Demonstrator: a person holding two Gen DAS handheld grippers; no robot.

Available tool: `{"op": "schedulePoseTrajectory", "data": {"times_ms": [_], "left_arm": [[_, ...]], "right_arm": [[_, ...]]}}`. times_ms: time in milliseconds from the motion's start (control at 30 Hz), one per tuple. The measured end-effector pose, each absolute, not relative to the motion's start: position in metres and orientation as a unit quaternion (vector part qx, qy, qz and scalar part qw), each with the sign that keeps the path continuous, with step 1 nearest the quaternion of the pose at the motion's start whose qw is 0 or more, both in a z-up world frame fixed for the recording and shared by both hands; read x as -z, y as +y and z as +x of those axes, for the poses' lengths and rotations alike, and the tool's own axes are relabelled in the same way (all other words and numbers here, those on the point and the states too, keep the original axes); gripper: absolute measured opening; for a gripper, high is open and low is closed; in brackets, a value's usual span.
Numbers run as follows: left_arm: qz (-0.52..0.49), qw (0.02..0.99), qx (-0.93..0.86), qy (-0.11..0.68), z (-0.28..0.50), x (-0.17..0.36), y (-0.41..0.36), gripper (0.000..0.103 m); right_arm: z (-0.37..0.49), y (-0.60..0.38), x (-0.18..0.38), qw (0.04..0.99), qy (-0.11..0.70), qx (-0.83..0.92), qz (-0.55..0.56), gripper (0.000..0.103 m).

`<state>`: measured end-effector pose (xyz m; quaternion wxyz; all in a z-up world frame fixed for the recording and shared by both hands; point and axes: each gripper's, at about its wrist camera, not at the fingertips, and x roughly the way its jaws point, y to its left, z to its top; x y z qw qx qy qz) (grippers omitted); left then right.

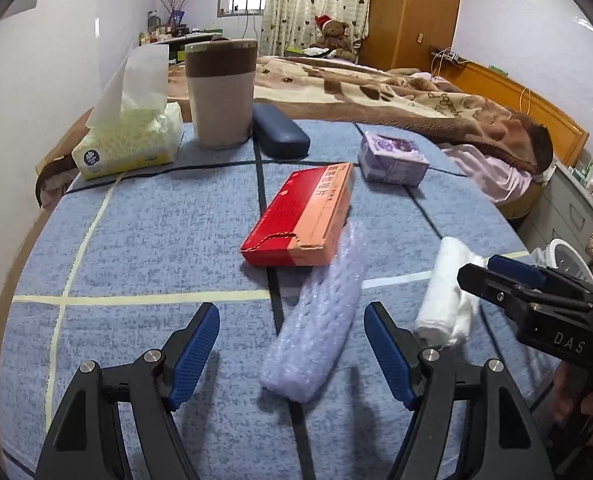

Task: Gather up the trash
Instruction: 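Move both tools back over the bed toward the foam sleeve and white cloth, then grasp the lavender foam sleeve with the left gripper while the right gripper grasps the white cloth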

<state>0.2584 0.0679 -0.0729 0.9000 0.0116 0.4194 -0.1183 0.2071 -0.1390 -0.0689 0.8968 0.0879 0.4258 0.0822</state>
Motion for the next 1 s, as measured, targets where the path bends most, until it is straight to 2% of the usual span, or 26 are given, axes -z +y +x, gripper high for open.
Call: {"op": "schedulePoseTrajectory", "data": {"times_ms": [567,700,767,833,933,967,1000], "left_arm": [[0.016,0.886,0.116,0.449,0.275,0.086,0.067,0.075],[0.012,0.883,0.138,0.448,0.272,0.083,0.062,0.074],[0.002,0.881,0.148,0.449,0.271,0.082,0.060,0.070],[-0.005,0.878,0.153,0.453,0.272,0.083,0.059,0.057],[-0.007,0.876,0.147,0.459,0.273,0.086,0.057,0.047],[-0.009,0.876,0.148,0.459,0.273,0.086,0.057,0.046],[-0.012,0.876,0.149,0.458,0.272,0.085,0.057,0.044]], "right_arm": [[0.208,-0.131,0.077,0.887,0.454,-0.055,0.060,0.065],[0.206,-0.131,0.078,0.884,0.458,-0.061,0.071,0.069],[0.205,-0.131,0.079,0.884,0.457,-0.067,0.073,0.069],[0.206,-0.130,0.079,0.883,0.460,-0.070,0.069,0.069],[0.206,-0.129,0.079,0.883,0.457,-0.072,0.077,0.069],[0.205,-0.129,0.079,0.884,0.455,-0.077,0.076,0.068],[0.204,-0.129,0.079,0.884,0.453,-0.081,0.077,0.062]]}}
